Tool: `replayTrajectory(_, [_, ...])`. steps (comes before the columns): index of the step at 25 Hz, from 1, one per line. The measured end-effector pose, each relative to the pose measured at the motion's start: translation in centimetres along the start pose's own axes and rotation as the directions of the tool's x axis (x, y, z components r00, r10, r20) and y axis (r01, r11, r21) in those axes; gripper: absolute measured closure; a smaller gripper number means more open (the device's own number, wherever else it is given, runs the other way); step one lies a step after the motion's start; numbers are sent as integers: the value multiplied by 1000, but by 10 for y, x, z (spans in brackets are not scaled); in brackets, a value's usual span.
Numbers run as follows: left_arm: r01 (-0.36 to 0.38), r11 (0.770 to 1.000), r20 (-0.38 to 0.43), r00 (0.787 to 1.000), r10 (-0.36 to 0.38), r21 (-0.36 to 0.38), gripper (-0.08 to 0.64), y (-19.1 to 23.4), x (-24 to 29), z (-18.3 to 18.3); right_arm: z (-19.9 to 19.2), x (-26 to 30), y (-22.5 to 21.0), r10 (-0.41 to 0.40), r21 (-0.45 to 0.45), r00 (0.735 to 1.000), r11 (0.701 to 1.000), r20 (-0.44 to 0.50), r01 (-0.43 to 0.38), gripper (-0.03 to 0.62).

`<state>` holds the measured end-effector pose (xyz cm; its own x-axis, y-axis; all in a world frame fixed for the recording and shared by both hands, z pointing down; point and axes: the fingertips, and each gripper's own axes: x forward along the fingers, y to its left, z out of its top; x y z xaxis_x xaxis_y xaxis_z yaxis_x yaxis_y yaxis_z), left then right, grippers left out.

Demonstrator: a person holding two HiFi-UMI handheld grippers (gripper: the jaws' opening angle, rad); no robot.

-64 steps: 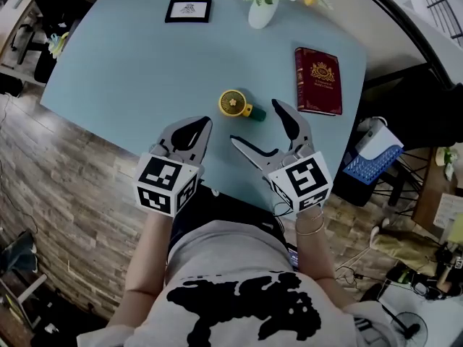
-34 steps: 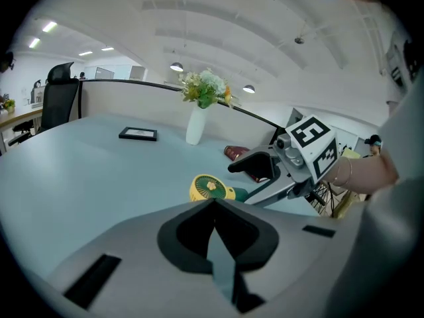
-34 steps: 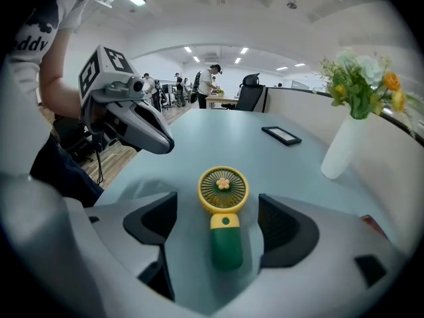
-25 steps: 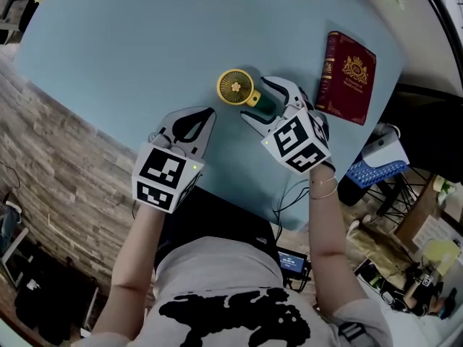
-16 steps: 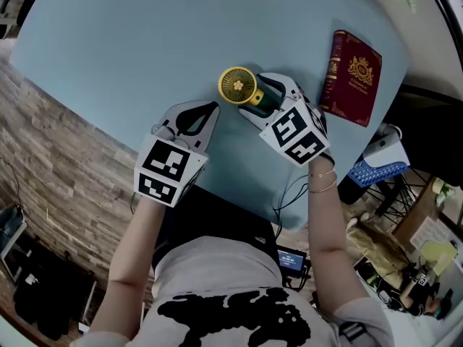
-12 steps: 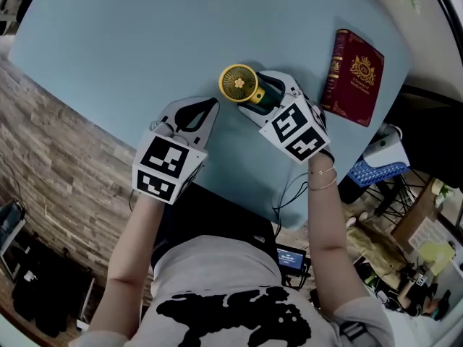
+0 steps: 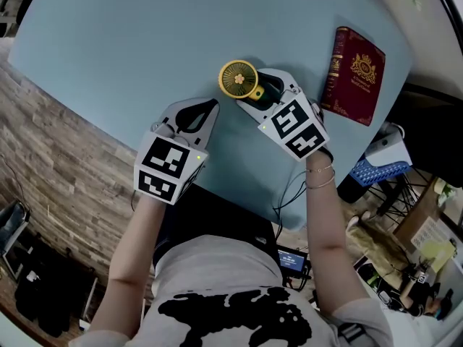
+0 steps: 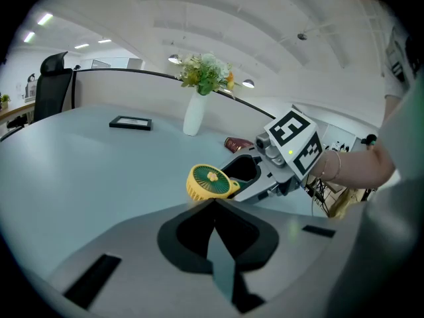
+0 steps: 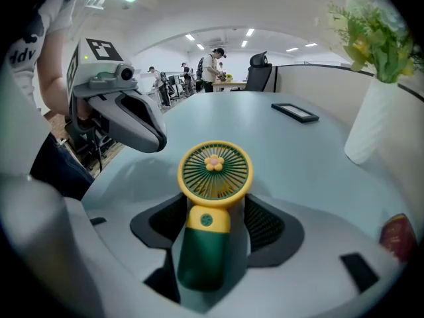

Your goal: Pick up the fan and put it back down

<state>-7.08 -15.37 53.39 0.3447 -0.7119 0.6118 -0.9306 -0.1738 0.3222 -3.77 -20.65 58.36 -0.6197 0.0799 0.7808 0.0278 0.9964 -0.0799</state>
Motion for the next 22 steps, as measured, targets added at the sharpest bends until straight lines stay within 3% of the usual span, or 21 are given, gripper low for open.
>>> replayTrajectory(9, [5,1000,-11,1000,-5,10,549,-3,4,3,-2,0,1,-46,0,998,999,47,46,333])
replayTrajectory(22, [12,999,-25,1000,-11,51,549,-5,3,14,-3,-8,5,-107,38,993,994,45,105,337])
